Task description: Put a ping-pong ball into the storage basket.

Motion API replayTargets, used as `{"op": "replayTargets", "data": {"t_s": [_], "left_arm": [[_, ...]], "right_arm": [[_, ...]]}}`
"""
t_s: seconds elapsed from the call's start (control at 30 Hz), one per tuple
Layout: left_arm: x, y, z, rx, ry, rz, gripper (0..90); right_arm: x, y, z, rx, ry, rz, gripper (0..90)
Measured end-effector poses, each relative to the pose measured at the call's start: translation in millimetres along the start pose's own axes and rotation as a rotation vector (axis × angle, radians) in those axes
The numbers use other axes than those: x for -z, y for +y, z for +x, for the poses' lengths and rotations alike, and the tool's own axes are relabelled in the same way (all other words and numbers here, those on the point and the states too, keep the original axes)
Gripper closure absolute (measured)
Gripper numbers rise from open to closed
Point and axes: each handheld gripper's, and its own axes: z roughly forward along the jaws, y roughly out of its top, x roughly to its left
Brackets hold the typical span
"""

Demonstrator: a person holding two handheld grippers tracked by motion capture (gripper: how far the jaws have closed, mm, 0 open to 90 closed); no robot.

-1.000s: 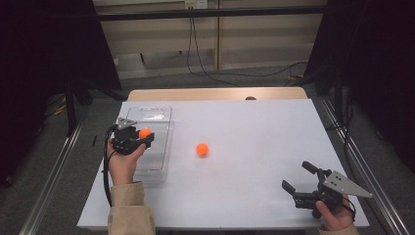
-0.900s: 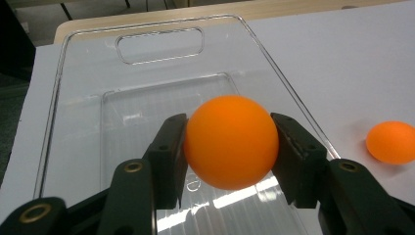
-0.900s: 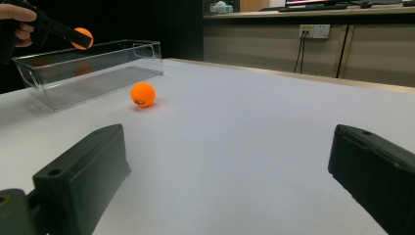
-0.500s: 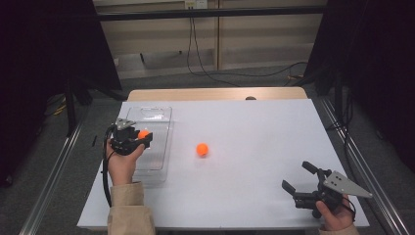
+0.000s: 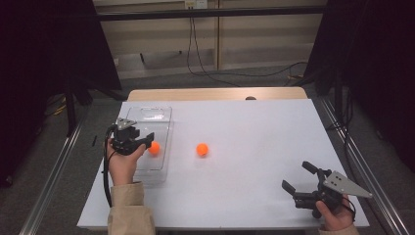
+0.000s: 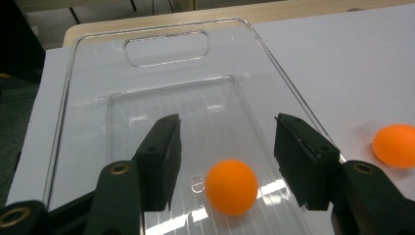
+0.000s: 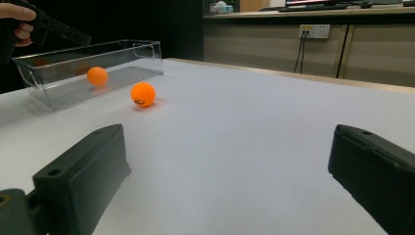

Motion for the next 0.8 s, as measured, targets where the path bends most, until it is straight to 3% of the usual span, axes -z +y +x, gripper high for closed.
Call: {"op": "replayTargets", "data": {"t_s": [0.8], "left_arm": [[-3.5, 6.8, -15.0, 0.001, -0.070, -0.010, 29.0]], "right_arm": [[-0.6, -0.4, 0.3, -0.001, 0.003, 0.003, 0.7]]}}
